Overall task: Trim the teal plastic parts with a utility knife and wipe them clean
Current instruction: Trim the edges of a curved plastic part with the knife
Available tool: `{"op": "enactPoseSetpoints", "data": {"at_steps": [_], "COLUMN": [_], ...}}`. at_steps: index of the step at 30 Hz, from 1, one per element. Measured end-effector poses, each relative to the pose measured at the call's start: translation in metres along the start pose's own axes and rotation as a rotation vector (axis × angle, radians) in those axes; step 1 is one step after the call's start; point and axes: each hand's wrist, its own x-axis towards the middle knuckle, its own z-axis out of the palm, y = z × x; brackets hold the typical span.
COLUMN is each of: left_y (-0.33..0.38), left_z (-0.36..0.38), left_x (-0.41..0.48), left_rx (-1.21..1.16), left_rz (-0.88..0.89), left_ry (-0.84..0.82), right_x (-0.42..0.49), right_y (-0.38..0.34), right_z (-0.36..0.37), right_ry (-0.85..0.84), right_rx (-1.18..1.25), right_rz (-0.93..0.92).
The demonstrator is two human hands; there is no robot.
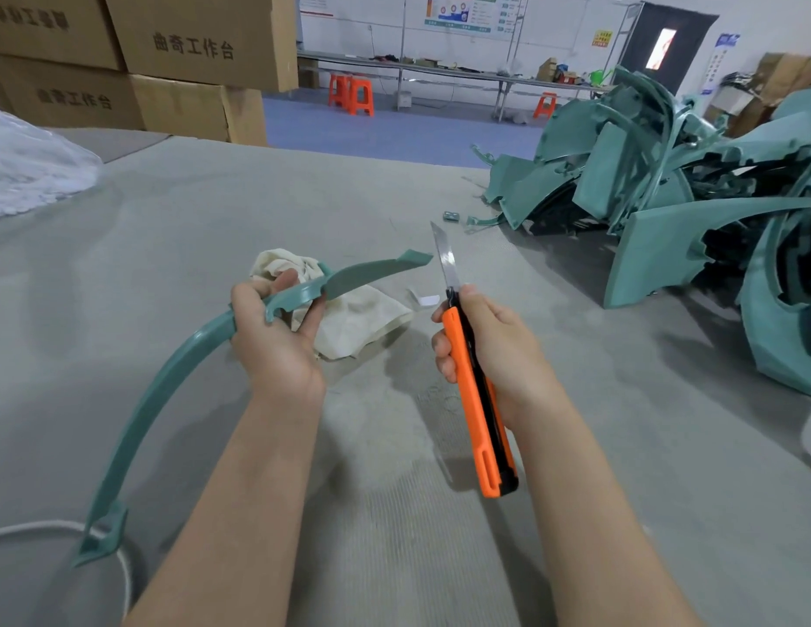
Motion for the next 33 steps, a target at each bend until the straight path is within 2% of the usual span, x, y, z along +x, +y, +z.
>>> {"op": "enactPoseSetpoints", "data": {"at_steps": [20, 26, 29, 31, 33], "left_y": [0.001, -0.007, -0.006, -0.003, -0.002], "left_z": [-0.001, 0.002, 0.001, 0.000, -0.001], "left_x": [0.001, -0.004, -0.002, 0.000, 0.001], "left_rx": [0.040, 0.191, 0.162, 0.125, 0.105], "left_rz": [0.022, 0.091, 0.055, 0.035, 0.021], "left_ry": [0.000, -0.023, -0.020, -0.016, -0.026], "right_x": [-0.004, -0.009, -0.011, -0.011, -0.009], "right_y": [0.000, 0.004, 0.003, -0.001, -0.004], "right_z": [0.007, 0.022, 0.023, 0.019, 0.014], "right_ry": [-0.145, -0.294, -0.360, -0.313, -0.168], "right_rx": [0.013, -0.016, 0.021, 0.093, 0.114], "right_rz": [-0.005, -0.030, -0.053, -0.069, -0.124]}}
